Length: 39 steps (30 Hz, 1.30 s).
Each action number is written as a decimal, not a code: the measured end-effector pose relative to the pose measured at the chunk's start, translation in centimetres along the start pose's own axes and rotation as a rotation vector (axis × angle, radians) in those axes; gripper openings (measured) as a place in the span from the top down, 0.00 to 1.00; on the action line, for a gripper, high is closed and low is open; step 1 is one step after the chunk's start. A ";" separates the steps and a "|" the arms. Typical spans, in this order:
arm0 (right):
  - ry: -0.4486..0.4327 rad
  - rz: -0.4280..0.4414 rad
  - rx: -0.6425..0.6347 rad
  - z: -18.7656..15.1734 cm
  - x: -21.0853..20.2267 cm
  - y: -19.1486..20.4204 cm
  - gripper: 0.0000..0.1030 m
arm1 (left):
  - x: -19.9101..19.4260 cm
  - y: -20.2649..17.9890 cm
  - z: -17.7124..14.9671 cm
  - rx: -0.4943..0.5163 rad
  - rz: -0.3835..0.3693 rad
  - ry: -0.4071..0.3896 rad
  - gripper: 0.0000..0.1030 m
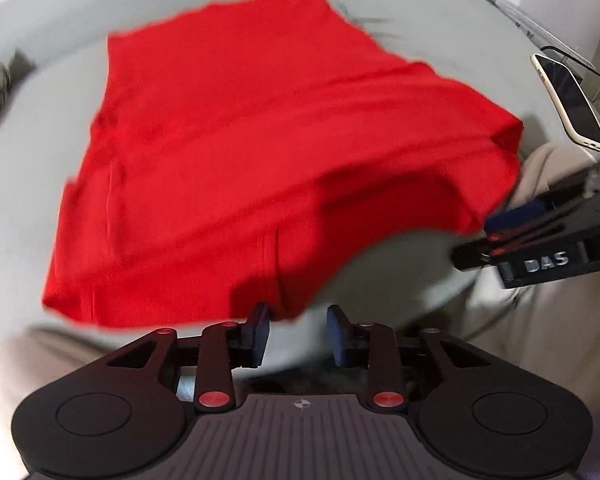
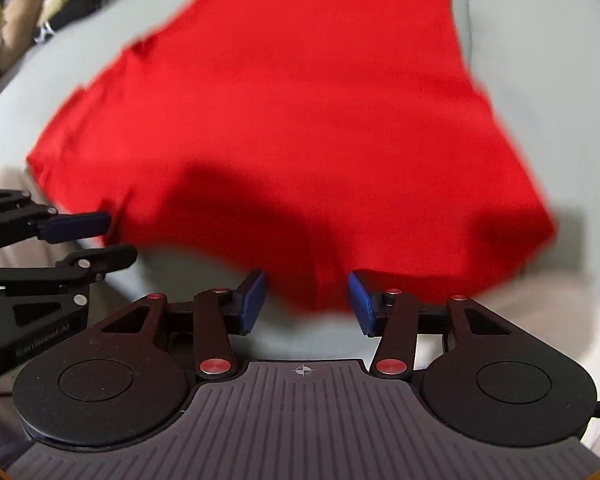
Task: Fold clothes
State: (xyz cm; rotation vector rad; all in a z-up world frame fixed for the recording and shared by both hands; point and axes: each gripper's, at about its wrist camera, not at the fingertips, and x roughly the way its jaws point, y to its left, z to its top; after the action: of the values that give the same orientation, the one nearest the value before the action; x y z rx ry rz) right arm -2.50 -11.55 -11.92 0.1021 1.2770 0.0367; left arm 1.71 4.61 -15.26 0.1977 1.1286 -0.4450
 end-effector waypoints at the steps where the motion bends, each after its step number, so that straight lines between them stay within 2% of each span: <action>1: 0.034 0.015 0.039 -0.4 0.1 -0.7 0.53 | -0.3 0.5 0.1 -0.019 -0.023 0.012 0.72; 3: -0.003 0.046 0.096 -0.4 -1.4 -1.8 0.52 | -2.0 1.5 0.6 -0.068 -0.058 -0.022 0.69; 5: -0.068 0.080 0.145 0.0 -3.6 -2.8 0.41 | -4.4 2.9 1.9 -0.112 -0.067 -0.100 0.62; 6: -0.111 0.100 0.166 0.3 -5.0 -3.3 0.39 | -5.6 3.6 2.6 -0.134 -0.070 -0.139 0.58; 8: -0.190 0.126 0.195 1.4 -8.0 -4.3 0.29 | -8.0 5.3 4.4 -0.179 -0.063 -0.212 0.55; 10: -0.252 0.138 0.213 2.7 -10.7 -5.2 0.26 | -10.0 7.1 6.4 -0.228 -0.066 -0.273 0.48; 11: -0.278 0.139 0.211 3.5 -12.0 -5.7 0.26 | -11.0 8.0 7.4 -0.253 -0.070 -0.299 0.40; 12: -0.301 0.137 0.207 4.3 -13.4 -6.1 0.26 | -11.9 8.9 8.4 -0.276 -0.075 -0.326 0.36; 15: -0.367 0.126 0.205 6.9 -17.0 -7.4 0.26 | -13.2 11.4 11.8 -0.355 -0.093 -0.390 0.34; 18: -0.405 0.134 0.250 10.7 -19.1 -9.1 0.19 | -12.6 13.9 15.2 -0.446 -0.106 -0.411 0.34; 21: -0.368 0.091 0.285 15.6 -17.1 -10.6 0.18 | -8.8 16.5 19.1 -0.466 -0.072 -0.354 0.46; 24: -0.319 0.037 0.317 20.6 -14.1 -12.3 0.19 | -4.7 19.2 21.7 -0.456 -0.013 -0.301 0.48; 26: -0.295 0.006 0.321 23.6 -10.4 -13.4 0.27 | -1.4 21.1 23.3 -0.485 0.017 -0.269 0.49; 27: -0.285 -0.008 0.321 25.0 -8.6 -14.0 0.31 | 0.3 22.0 24.2 -0.499 0.021 -0.263 0.50; 28: -0.275 -0.022 0.322 26.5 -6.8 -14.5 0.39 | 1.5 23.0 24.9 -0.507 0.019 -0.263 0.50; 30: -0.264 -0.036 0.334 29.2 -3.4 -15.8 0.46 | 3.9 24.8 26.4 -0.519 0.021 -0.264 0.50; 33: -0.274 -0.024 0.379 32.9 0.9 -18.3 0.47 | 7.5 27.2 29.1 -0.503 0.030 -0.239 0.51; 36: -0.290 0.003 0.399 36.4 4.1 -20.1 0.47 | 10.1 28.3 32.1 -0.445 0.058 -0.225 0.51; 39: -0.304 -0.022 0.374 39.5 6.4 -21.0 0.47 | 12.1 28.9 34.4 -0.364 0.070 -0.215 0.51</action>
State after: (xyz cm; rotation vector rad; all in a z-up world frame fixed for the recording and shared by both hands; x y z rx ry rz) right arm 36.50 -34.06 -8.82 0.4001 0.9684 -0.2304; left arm 47.09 14.69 -13.67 -0.1270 0.9691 -0.1870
